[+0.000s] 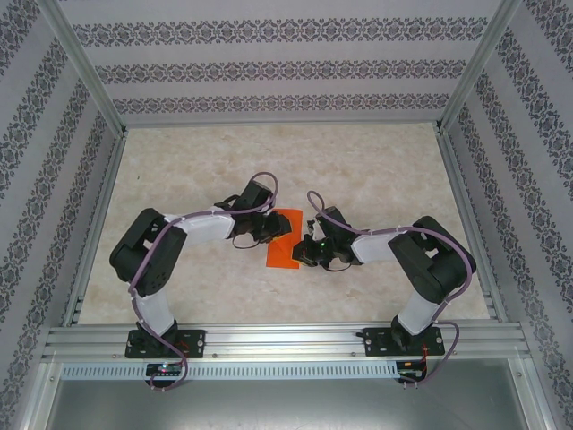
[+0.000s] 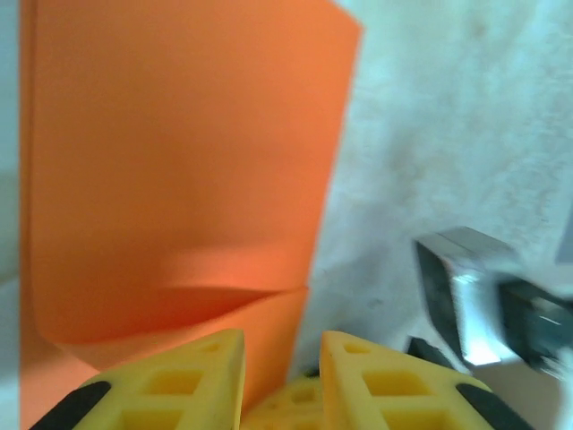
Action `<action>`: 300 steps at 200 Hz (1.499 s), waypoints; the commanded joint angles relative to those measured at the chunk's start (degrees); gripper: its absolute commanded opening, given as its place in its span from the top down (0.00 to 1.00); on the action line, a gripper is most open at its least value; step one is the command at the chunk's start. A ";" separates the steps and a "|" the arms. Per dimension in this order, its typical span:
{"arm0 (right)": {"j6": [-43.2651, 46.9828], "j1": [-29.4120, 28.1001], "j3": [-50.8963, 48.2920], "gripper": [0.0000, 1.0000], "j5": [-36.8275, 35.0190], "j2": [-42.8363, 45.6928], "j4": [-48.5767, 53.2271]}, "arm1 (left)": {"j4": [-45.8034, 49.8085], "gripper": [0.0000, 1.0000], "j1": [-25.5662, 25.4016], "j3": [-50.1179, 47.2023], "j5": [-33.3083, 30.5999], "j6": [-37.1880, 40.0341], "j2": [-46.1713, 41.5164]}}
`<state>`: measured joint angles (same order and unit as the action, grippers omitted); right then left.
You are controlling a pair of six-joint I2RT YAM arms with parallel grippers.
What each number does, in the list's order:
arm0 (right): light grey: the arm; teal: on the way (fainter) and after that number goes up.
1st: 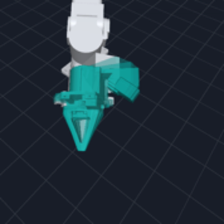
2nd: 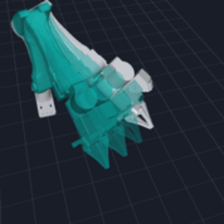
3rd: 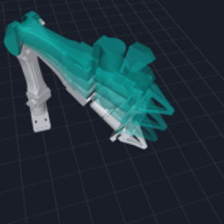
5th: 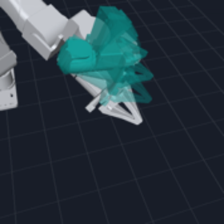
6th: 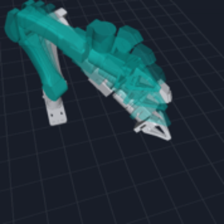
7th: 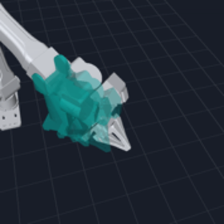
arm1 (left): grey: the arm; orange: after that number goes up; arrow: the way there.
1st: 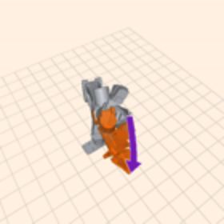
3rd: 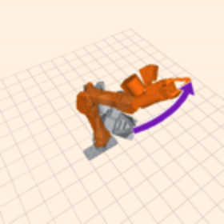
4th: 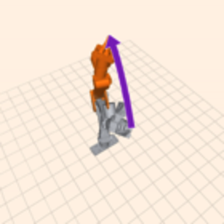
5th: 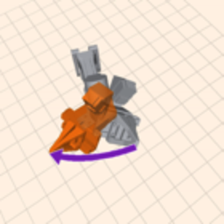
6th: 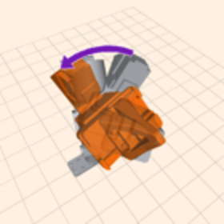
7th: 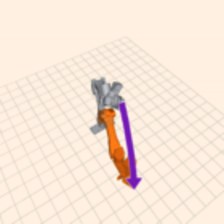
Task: Fold a paper plane with a square sheet of paper (pick it up from the middle)
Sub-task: Fold the triangle a second time at the center of the table.
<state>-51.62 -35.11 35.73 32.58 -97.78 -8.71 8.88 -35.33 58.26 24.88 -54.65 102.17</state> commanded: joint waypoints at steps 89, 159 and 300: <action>-1.01 -1.57 -1.01 0.93 -3.31 -3.56 2.37 | -8.46 0.84 -3.87 -7.23 1.32 -6.13 0.67; -1.12 -2.35 -1.62 0.94 -3.58 -4.56 2.85 | -11.02 0.84 -3.96 -10.31 -2.06 -7.16 3.03; 2.22 -2.37 -0.57 0.96 -4.45 -6.27 6.80 | -4.67 0.83 -1.23 -6.33 -6.87 -3.11 4.40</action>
<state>-52.16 -35.27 36.82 33.01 -99.24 -9.08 1.65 -38.24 50.46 23.53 -59.99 104.01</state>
